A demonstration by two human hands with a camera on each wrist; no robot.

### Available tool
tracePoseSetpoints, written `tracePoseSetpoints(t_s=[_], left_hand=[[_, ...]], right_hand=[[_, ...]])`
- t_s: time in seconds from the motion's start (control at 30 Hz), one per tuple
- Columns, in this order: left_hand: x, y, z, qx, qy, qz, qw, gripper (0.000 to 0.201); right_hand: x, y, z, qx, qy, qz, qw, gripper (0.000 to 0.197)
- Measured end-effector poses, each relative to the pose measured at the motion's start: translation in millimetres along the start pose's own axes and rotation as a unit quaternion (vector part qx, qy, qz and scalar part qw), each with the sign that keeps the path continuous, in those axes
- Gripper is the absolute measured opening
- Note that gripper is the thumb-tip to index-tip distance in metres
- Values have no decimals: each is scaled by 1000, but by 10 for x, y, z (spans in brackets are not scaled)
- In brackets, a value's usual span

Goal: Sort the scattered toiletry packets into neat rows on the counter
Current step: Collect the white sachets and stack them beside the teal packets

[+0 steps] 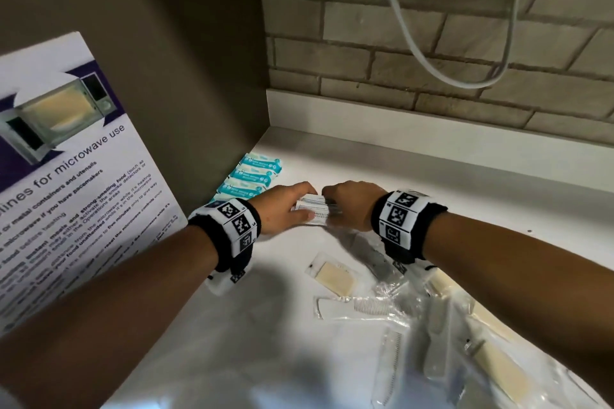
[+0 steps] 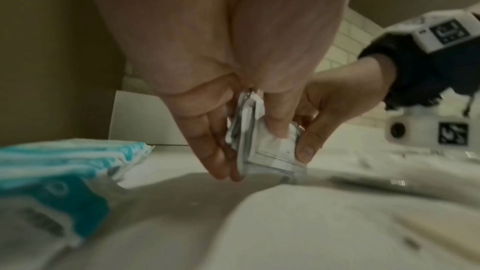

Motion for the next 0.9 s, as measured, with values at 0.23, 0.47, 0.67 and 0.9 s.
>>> tracePoseSetpoints(t_s=[0.23, 0.47, 0.67, 0.9], left_hand=[[78, -152, 24, 173, 74, -44, 981, 35], [94, -194, 43, 110, 79, -32, 990, 42], [34, 51, -129, 54, 36, 22, 998, 39], [-19, 87, -172, 38, 27, 73, 996, 23]], right_hand=[[114, -253, -131, -21, -14, -8, 1000, 39], [85, -283, -85, 86, -29, -32, 995, 41], [13, -171, 121, 144, -7, 42, 989, 33], [-6, -182, 135, 107, -29, 64, 992, 27]])
Point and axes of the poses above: each hand's wrist, its own x-axis towards the middle knuckle, its own y-axis out of the back of the hand, z = x × y, the point moved 3 cm from there along x, towards the middle knuckle, and after that the axes turned 12 degrees about -x, right-handed, at the moved point
